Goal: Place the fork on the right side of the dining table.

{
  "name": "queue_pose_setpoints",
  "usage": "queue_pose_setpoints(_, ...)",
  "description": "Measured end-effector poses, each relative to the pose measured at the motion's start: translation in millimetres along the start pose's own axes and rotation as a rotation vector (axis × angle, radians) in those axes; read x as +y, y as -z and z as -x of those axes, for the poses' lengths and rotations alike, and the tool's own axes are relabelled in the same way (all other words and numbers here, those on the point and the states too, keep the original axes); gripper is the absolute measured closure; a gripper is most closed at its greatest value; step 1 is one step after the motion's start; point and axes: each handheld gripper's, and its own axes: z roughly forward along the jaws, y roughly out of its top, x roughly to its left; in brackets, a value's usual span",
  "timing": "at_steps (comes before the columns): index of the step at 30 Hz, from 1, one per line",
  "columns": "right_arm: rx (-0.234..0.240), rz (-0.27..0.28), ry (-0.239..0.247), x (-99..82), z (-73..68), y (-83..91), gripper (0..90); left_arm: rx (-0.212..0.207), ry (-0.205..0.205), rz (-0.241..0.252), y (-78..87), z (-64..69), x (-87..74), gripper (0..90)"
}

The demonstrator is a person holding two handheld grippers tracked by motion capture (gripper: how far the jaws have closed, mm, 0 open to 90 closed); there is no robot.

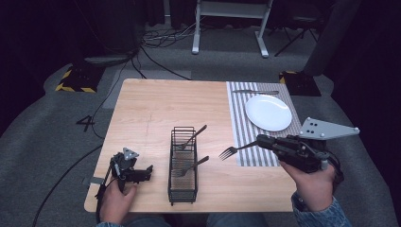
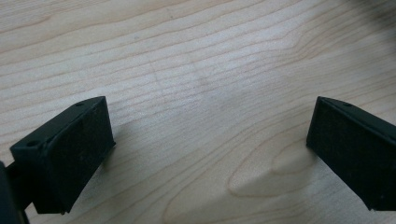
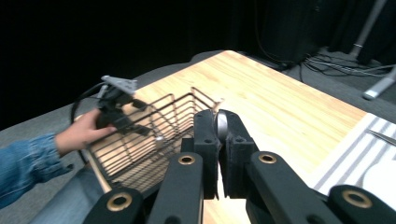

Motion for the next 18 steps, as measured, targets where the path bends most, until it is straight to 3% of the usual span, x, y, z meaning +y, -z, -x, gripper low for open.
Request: queue_pose_setpoints(18,-0.179,-0.022,-0.122,-20.8,76.9,-18.1,86.7,0.0,-0.001,0.002,1.2,0.5,-1.6,0.5)
